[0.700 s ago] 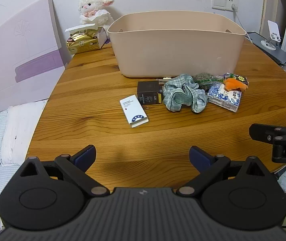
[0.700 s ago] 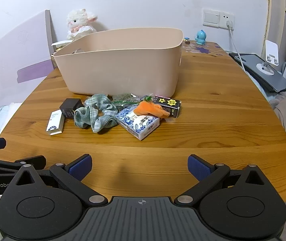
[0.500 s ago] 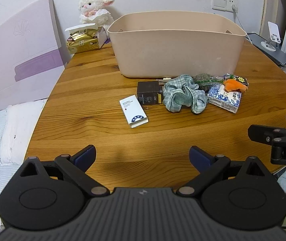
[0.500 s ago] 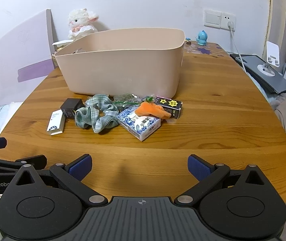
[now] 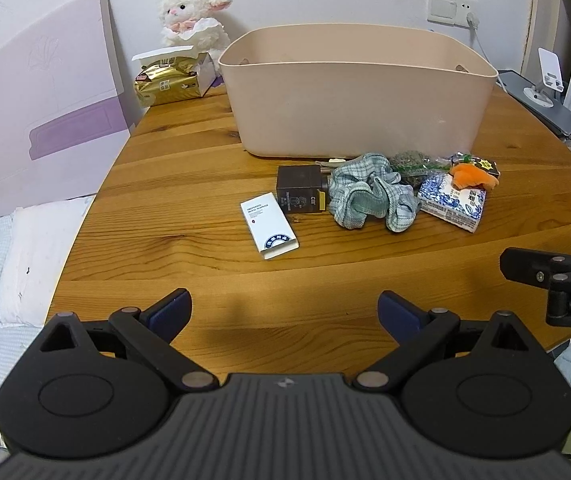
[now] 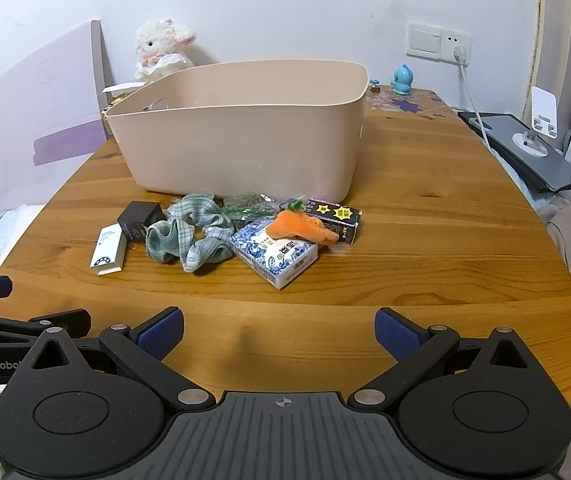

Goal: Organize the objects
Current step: 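Move the left tool to the white card box while the right tool approaches the orange carrot plush, then grasp the white card box with the left tool while the right tool grasps the carrot plush, then release the white box into the bin with the left tool while the right tool drops the carrot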

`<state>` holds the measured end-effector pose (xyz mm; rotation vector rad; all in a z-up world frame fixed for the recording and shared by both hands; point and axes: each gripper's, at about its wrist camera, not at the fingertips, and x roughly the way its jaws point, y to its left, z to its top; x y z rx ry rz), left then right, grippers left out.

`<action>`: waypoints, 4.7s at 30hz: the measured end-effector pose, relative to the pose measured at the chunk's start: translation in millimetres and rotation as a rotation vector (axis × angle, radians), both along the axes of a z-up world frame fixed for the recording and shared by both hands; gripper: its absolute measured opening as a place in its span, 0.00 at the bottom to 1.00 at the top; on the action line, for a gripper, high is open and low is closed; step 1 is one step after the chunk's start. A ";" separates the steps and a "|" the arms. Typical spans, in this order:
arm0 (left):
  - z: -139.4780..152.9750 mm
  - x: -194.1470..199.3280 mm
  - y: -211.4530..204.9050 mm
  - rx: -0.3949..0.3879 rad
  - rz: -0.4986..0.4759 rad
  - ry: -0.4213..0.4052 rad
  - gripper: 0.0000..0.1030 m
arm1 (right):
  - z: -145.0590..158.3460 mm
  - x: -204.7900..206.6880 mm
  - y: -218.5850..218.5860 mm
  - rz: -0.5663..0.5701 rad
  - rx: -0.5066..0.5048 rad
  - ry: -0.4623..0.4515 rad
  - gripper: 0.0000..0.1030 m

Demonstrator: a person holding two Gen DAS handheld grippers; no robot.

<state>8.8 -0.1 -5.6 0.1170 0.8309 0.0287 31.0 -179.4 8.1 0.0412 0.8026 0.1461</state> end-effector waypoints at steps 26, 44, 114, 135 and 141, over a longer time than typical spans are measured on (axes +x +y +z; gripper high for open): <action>-6.0 27.4 8.8 -0.043 0.026 0.000 0.97 | -0.7 21.3 -0.8 0.012 -0.050 -0.041 1.00; -25.6 62.6 20.7 -0.080 0.050 0.024 0.96 | -9.0 62.1 -4.6 0.034 -0.010 -0.049 0.91; 76.8 128.1 -6.9 -0.024 -0.052 -0.281 0.32 | 99.9 116.4 -26.1 0.037 0.073 -0.313 0.10; 20.0 232.1 -33.9 -0.026 -0.080 -0.057 0.32 | 44.6 203.3 13.9 0.076 -0.027 -0.088 0.10; 21.7 231.7 -33.6 -0.025 -0.080 -0.056 0.37 | 43.3 202.5 10.0 0.061 -0.023 -0.079 0.33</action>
